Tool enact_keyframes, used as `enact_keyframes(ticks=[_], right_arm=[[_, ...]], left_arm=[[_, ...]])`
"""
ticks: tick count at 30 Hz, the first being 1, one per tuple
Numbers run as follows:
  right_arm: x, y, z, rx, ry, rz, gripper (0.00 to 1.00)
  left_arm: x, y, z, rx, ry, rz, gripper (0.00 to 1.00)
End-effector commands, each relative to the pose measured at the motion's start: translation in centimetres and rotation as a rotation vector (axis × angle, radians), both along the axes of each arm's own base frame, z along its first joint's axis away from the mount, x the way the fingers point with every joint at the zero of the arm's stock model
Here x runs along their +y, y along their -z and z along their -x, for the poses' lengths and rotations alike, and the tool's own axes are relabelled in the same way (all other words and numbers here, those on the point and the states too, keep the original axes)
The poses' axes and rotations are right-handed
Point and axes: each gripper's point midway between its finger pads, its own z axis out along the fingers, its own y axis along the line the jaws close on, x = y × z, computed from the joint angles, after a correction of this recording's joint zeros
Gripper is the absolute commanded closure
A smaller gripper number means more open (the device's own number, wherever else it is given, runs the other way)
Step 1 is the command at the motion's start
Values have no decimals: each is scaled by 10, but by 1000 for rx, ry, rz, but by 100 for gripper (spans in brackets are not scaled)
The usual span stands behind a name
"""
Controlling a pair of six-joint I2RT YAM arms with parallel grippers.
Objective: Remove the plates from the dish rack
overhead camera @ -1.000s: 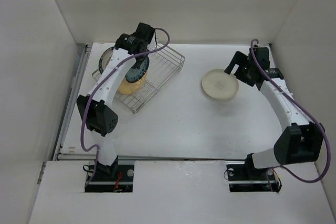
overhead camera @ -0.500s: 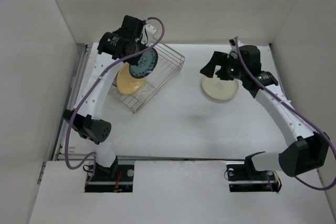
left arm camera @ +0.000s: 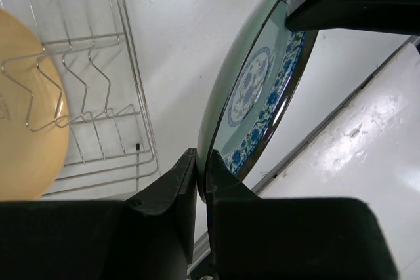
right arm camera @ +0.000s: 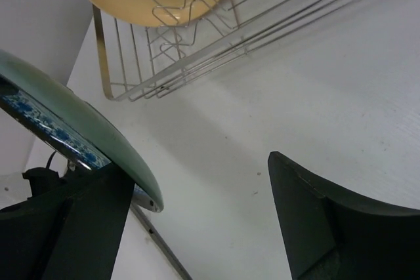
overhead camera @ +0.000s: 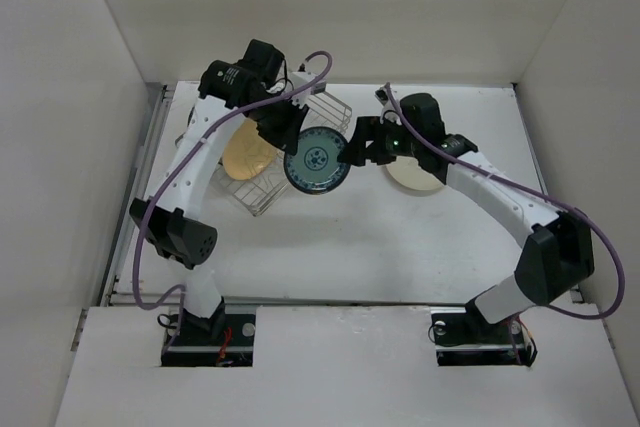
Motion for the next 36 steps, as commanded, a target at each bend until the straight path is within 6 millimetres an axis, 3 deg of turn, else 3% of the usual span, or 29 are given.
enact_keyframes(ticks=[1, 2, 6, 7, 10, 14, 15, 17, 18, 20, 21, 23, 25, 29, 33, 36], right_arm=[[23, -27, -1, -86, -83, -73, 15], [27, -29, 2, -94, -94, -78, 18], [37, -25, 5, -63, -121, -105, 46], [39, -26, 1, -60, -117, -113, 71], [40, -18, 3, -30, -121, -114, 99], [38, -26, 9, -47, -127, -136, 100], [37, -24, 9, -38, -118, -127, 100], [32, -24, 12, -27, -94, -120, 100], [30, -15, 15, 1, -93, -105, 100], [28, -6, 24, 37, -105, -94, 100], [24, -4, 30, 47, -108, -81, 100], [13, 9, 34, 76, -87, -49, 100], [-4, 37, 39, 144, -48, 6, 100], [-27, 82, 45, 242, -3, 71, 100], [-32, 131, 48, 359, 16, 144, 100], [-32, 166, 43, 446, 27, 196, 100]], left_arm=[[-15, -2, 22, 81, 92, 85, 100], [-16, 2, 20, 85, 100, 79, 100], [-18, 5, 25, 121, 120, 88, 100], [-18, 5, 25, 121, 120, 88, 100], [-14, 10, 21, 123, 98, 60, 100], [-10, 14, 15, 102, 82, 30, 100], [-4, 17, 7, 81, 30, -10, 92], [6, 22, -5, 56, -35, -69, 61], [15, 27, -15, 28, -81, -125, 30], [23, 28, -20, 10, -118, -167, 6], [26, 28, -23, -4, -139, -181, 0], [37, 18, -33, -78, -195, -219, 0], [52, 8, -45, -163, -264, -245, 0], [101, -12, -74, -333, -449, -368, 0], [134, -5, -86, -345, -498, -489, 0], [152, 13, -99, -328, -533, -588, 0]])
